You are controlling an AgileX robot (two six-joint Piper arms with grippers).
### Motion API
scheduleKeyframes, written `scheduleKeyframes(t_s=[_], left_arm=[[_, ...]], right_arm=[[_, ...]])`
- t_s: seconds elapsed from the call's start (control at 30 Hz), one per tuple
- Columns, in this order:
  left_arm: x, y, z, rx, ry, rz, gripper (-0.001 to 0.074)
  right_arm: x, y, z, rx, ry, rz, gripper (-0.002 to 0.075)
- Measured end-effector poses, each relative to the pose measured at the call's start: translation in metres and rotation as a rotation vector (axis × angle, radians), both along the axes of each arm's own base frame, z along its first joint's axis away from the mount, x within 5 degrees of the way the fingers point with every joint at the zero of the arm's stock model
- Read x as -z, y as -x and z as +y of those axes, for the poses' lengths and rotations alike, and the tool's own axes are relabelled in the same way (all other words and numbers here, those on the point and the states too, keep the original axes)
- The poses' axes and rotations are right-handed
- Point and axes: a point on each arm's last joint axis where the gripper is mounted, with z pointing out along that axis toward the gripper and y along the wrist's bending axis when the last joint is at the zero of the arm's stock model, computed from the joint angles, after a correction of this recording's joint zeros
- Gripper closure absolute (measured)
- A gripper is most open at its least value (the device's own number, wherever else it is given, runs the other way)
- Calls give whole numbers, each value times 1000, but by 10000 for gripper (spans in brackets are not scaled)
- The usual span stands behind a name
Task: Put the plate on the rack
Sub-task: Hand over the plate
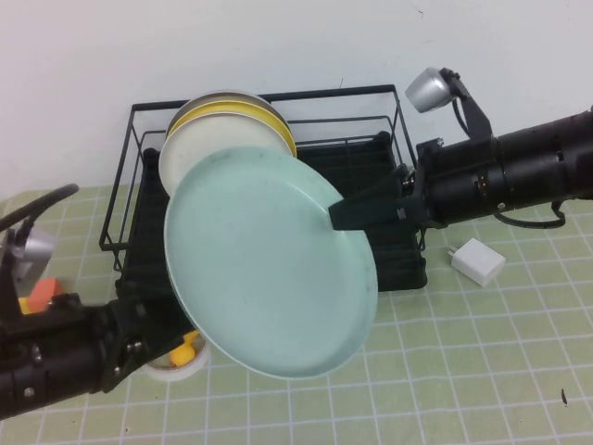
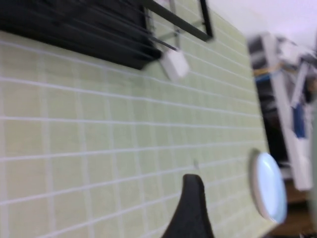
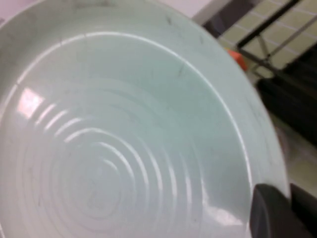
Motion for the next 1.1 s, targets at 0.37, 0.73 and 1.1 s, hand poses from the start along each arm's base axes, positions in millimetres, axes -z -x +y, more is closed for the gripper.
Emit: scheduleKeyframes(t_s=[0.37, 0.73, 1.1], left_arm=[[-6, 3, -6, 82, 70, -46, 220], [-7, -8, -3, 8, 69, -106, 220], [4, -17, -3, 46, -11, -165, 332]], right_arm=[[7, -24, -22, 215, 112, -74, 717], [10, -16, -16, 137, 117, -31, 717], [9, -9, 1, 100, 106, -55, 716]])
